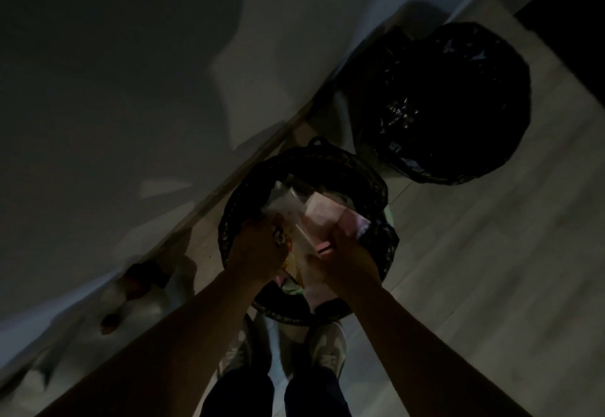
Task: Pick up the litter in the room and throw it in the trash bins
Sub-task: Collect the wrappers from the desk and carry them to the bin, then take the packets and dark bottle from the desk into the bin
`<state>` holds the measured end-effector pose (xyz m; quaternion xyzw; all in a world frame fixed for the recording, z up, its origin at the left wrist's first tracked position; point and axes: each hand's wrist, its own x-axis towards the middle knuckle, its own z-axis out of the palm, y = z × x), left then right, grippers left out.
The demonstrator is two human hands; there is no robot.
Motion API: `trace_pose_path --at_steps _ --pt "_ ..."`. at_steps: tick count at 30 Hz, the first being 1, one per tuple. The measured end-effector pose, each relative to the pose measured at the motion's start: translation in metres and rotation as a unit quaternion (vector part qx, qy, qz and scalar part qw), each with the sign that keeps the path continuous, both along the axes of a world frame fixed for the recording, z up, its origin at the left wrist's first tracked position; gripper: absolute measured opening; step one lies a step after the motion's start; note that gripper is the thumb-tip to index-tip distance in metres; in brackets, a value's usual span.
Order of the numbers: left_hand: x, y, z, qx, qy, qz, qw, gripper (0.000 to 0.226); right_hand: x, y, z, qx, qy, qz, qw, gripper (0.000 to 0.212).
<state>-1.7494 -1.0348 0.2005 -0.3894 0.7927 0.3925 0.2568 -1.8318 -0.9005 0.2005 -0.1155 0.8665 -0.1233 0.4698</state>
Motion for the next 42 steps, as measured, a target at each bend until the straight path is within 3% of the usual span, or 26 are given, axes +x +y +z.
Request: trace_pose_path --at_steps 4,11,17,20,31,36,42 --pt "-0.001 -0.010 0.033 -0.043 -0.005 -0.039 0.998 0.044 -0.004 0.005 0.044 -0.010 0.038 0.031 0.999 0.073" --pt "0.007 -0.016 0.127 -0.027 -0.019 -0.110 0.993 0.055 -0.011 0.014 0.138 -0.002 0.078 0.159 0.984 0.051" --pt "0.025 -0.005 0.243 -0.043 -0.032 -0.143 0.988 0.040 -0.008 0.022 0.245 -0.036 0.114 0.221 0.968 0.043" --pt "0.038 0.005 0.302 -0.050 -0.037 -0.150 0.987 0.044 -0.005 0.026 0.296 -0.034 0.130 0.272 0.953 0.043" --pt "0.103 0.051 0.514 -0.159 0.041 0.033 0.986 0.033 0.000 0.020 0.506 -0.146 0.167 0.388 0.895 0.039" --pt "0.163 0.056 0.604 -0.241 0.076 0.133 0.958 0.039 0.039 -0.024 0.605 -0.258 0.182 0.465 0.827 0.033" --pt "0.274 0.058 0.708 -0.358 0.064 0.220 0.905 0.041 0.146 -0.092 0.706 -0.366 0.219 0.575 0.698 0.043"
